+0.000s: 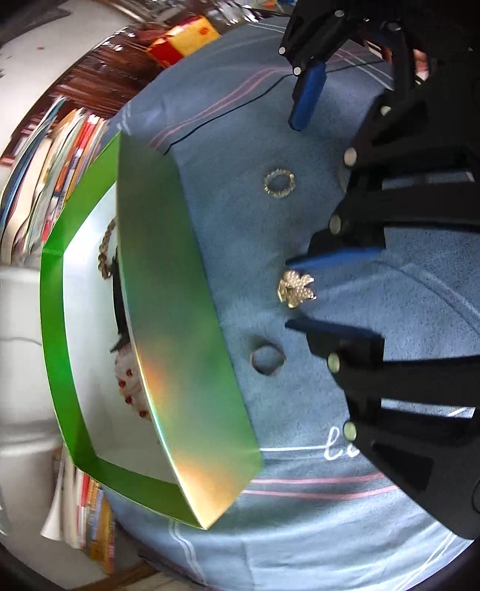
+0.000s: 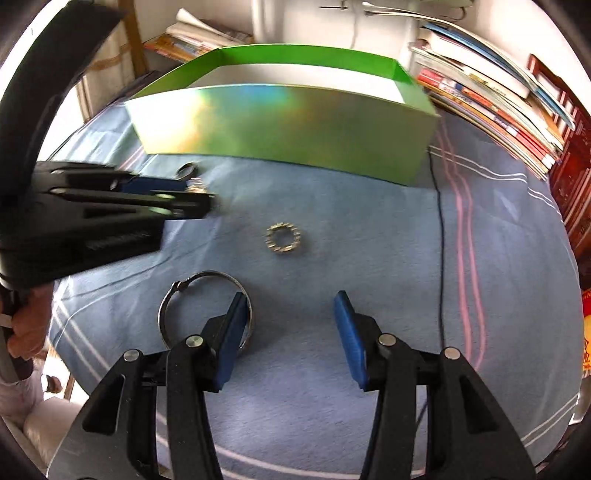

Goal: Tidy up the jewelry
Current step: 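Move both open tools back out toward the brooch and silver key ring, then grasp the silver key ring with the right tool while the left tool grasps the flower brooch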

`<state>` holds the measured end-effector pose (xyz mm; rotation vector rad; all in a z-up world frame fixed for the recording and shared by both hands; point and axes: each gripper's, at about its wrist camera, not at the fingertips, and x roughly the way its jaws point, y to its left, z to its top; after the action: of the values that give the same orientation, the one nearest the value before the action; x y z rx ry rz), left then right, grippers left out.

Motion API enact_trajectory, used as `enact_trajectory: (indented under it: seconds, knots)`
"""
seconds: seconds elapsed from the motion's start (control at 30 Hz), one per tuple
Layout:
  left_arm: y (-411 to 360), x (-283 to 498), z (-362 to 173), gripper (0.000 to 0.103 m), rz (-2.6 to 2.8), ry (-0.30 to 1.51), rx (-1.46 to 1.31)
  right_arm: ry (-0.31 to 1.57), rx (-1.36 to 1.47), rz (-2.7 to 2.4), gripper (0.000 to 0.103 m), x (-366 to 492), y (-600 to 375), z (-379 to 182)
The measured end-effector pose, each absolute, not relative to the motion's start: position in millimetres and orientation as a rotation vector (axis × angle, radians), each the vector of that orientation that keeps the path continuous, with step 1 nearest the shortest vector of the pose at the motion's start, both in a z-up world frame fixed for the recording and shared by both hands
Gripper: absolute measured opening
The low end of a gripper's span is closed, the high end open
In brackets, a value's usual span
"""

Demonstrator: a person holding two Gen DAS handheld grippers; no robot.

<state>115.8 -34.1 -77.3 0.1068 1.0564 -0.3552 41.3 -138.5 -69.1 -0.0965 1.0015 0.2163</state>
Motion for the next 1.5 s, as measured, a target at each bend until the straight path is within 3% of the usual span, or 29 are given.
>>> enact_trajectory:
  seconds: [0.27,0.33,0.4,0.47,0.57,0.73,1.2,1.4,1.5]
  knots:
    - [-15,109,-78,0.022,-0.326,1.051,0.082,0.989,-0.057,0.11,0.049,53,-170,-70]
    - [-14,109,-77,0.029,-0.322,1.05,0.076,0.991,-0.049,0.104,0.049,54,-174,-71]
    - [-16,111,-77,0.046,-0.303,1.047,0.083,0.988,-0.053,0.102,0.049,52,-175,-71]
    - [-19,112,-78,0.051,-0.283,1.042,0.093,0.982,-0.062,0.097,0.049,53,-174,-71]
    - [-27,111,-78,0.049,-0.241,1.026,0.12,0.964,-0.057,0.08,0.042,53,-176,-71]
    - [-29,108,-79,0.033,-0.181,0.996,0.114,0.944,0.007,0.006,0.016,63,-189,-72]
    - [-12,82,-79,0.033,-0.161,0.983,0.091,0.917,-0.001,-0.074,0.013,75,-190,-73]
    - [-15,82,-79,0.049,-0.158,0.986,0.097,0.915,0.016,-0.065,0.013,74,-192,-73]
    - [-16,84,-80,0.052,-0.16,0.986,0.099,0.914,0.022,-0.061,0.013,74,-193,-73]
